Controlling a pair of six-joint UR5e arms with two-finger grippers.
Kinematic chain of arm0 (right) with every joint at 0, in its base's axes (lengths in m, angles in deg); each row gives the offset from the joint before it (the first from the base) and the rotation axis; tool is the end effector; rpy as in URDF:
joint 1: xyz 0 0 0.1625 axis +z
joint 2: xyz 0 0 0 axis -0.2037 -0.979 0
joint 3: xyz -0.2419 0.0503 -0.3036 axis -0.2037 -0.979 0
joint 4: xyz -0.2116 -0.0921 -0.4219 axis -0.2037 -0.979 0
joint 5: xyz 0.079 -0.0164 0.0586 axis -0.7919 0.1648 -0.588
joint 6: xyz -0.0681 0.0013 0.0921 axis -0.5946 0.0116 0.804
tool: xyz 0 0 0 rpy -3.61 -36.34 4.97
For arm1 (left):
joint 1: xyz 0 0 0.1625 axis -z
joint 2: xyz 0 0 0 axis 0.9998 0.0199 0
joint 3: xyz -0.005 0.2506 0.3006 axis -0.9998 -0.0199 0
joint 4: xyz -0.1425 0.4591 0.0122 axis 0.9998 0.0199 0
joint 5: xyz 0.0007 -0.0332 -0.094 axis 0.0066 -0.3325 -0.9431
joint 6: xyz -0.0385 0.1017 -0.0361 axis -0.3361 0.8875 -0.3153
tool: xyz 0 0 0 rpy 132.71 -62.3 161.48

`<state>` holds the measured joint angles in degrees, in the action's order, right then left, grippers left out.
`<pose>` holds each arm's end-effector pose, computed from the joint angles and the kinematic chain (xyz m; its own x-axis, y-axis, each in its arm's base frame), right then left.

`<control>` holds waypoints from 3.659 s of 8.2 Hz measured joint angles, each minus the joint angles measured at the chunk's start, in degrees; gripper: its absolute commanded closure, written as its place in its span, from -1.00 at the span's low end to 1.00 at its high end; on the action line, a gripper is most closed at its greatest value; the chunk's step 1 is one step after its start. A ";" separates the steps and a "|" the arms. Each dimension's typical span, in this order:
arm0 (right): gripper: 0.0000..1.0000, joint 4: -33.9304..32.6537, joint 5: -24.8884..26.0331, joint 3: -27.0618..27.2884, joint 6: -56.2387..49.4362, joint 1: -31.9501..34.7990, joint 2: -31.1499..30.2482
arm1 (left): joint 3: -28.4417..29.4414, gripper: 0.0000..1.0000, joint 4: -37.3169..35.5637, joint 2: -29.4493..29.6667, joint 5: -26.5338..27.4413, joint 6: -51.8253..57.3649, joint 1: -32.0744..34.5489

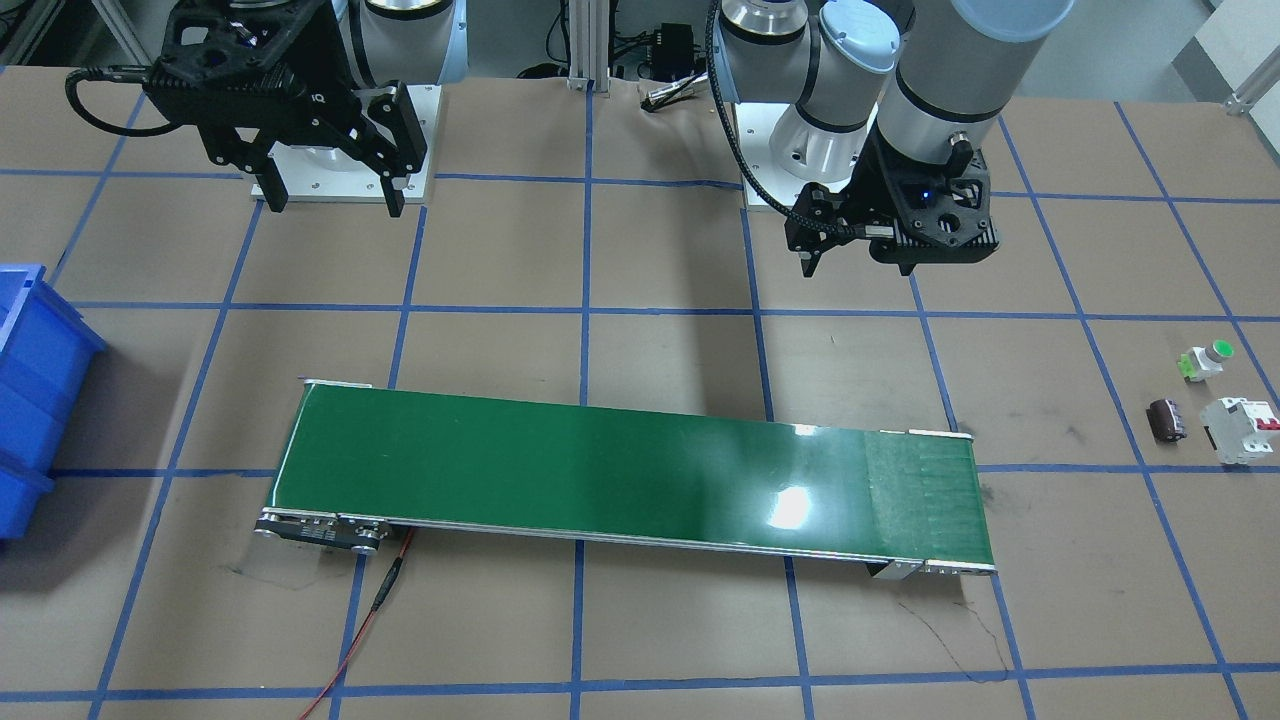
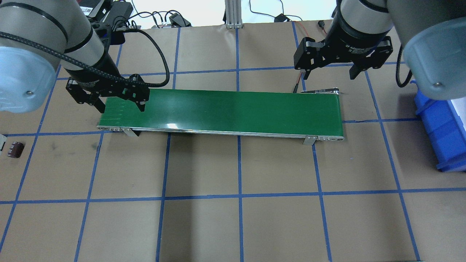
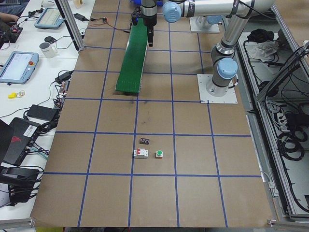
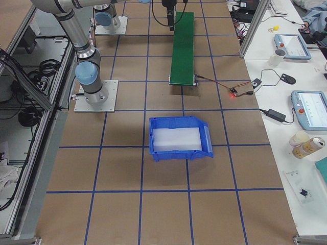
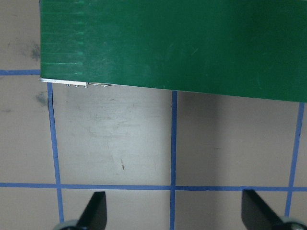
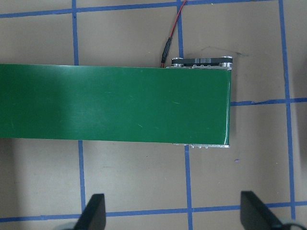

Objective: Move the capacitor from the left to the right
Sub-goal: 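Move the left gripper off the belt toward the brown capacitor, then lower the left gripper over the brown capacitor and close on it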

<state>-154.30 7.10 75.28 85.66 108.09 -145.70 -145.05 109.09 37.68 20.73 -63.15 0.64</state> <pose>0.1909 -0.5257 0.4906 -0.9987 0.0493 -0.0105 0.0503 0.9871 -0.1517 -0.1242 -0.5420 0.4009 -0.9991 -0.0185 -0.0382 -0.0201 0.9989 0.0414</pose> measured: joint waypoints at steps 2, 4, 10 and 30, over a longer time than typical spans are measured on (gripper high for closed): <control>-1.00 0.00 0.00 0.00 0.00 -0.01 -0.08 | 0.01 -1.00 0.49 -0.19 0.72 0.15 -0.37; -1.00 0.00 -0.02 0.00 0.00 -0.01 -0.15 | -0.07 -1.00 0.74 -0.17 1.64 0.35 -2.72; -1.00 0.00 0.16 0.00 -0.05 -0.01 -0.12 | -0.48 -1.00 -2.10 1.41 7.07 16.89 -22.35; -1.00 0.09 0.26 0.00 -0.06 -0.02 0.03 | -0.78 -1.00 -30.90 30.38 6.88 49.11 -46.25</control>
<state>-154.21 7.36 75.28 85.60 108.08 -145.67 -145.83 78.19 68.05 27.61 -14.04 -45.61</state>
